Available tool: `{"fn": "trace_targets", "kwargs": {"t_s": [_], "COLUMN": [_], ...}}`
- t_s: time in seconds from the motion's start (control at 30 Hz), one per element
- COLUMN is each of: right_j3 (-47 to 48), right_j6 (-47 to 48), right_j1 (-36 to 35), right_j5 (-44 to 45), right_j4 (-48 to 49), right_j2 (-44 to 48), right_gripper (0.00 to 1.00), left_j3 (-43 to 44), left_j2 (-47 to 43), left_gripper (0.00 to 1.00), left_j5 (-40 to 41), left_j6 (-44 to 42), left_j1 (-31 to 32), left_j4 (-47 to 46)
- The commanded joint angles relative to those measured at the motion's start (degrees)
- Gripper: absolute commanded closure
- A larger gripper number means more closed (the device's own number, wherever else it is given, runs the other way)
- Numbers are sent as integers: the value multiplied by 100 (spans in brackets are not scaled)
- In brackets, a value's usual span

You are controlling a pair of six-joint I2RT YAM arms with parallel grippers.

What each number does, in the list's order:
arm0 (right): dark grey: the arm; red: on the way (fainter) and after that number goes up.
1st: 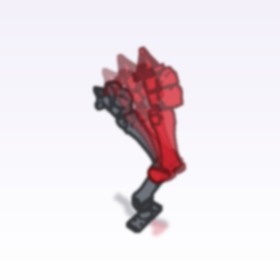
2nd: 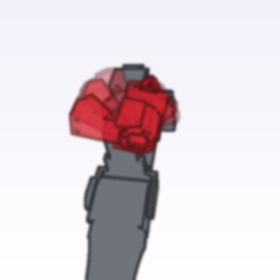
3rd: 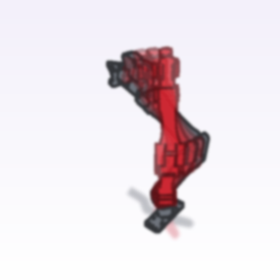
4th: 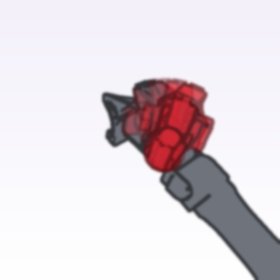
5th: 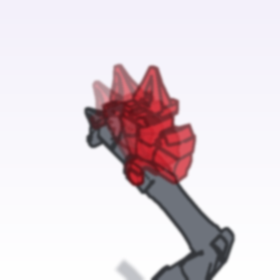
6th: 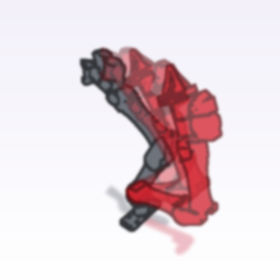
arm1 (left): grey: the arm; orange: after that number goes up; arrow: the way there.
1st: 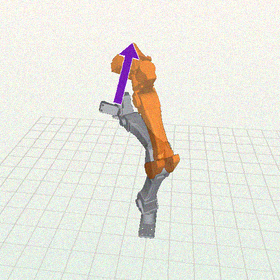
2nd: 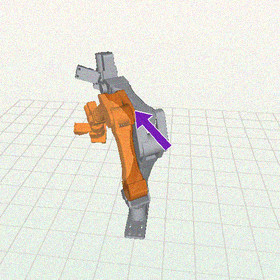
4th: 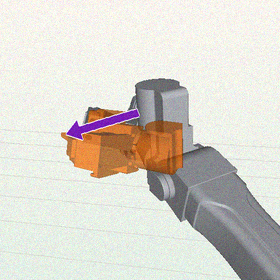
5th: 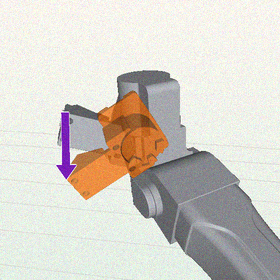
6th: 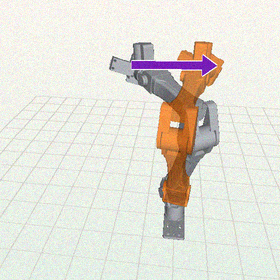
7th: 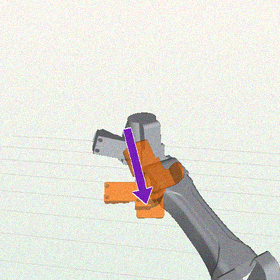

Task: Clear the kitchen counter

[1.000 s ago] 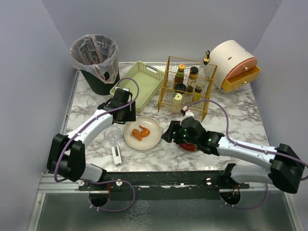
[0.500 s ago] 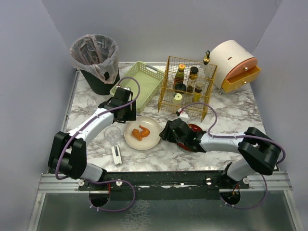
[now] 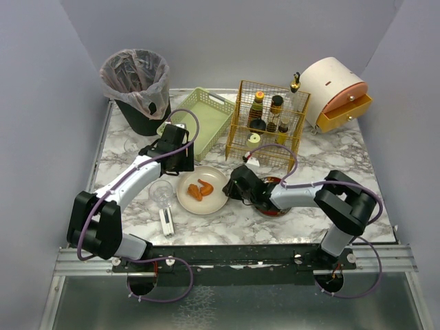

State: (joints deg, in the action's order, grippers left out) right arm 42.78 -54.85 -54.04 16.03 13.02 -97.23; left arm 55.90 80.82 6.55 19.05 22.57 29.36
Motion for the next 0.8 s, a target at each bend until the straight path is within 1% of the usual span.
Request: {"fn": "trace_targets", "kwargs": {"t_s": [0.0, 0.07, 0.17, 0.33, 0.47, 0.77], "right_j3": [68, 38, -34, -178, -392, -756], "right_j6": [-220, -271, -315, -319, -270, -327], "right_j1": [-36, -36, -36, -36, -36, -28], "right_j5": [143, 144, 194, 244, 286, 153], "right_j4": [-86, -98, -141, -310, -419, -845], "right_j2": [-266, -253, -124, 290, 776, 2029], "right_gripper": [77, 82, 87, 99, 100, 100], "left_j3": [35, 35, 18, 17, -2, -259], "left_j2": [-195, -209, -229, -233, -294, -762], "left_gripper": [29, 29, 29, 29, 29, 22], "left_j5": [-110, -103, -117, -242, -367, -1494], "left_j6": [20, 27, 37, 46, 68, 134], "left_j1": [-32, -41, -53, -68, -94, -100], "left_j4": [-106, -114, -129, -197, -273, -814]}}
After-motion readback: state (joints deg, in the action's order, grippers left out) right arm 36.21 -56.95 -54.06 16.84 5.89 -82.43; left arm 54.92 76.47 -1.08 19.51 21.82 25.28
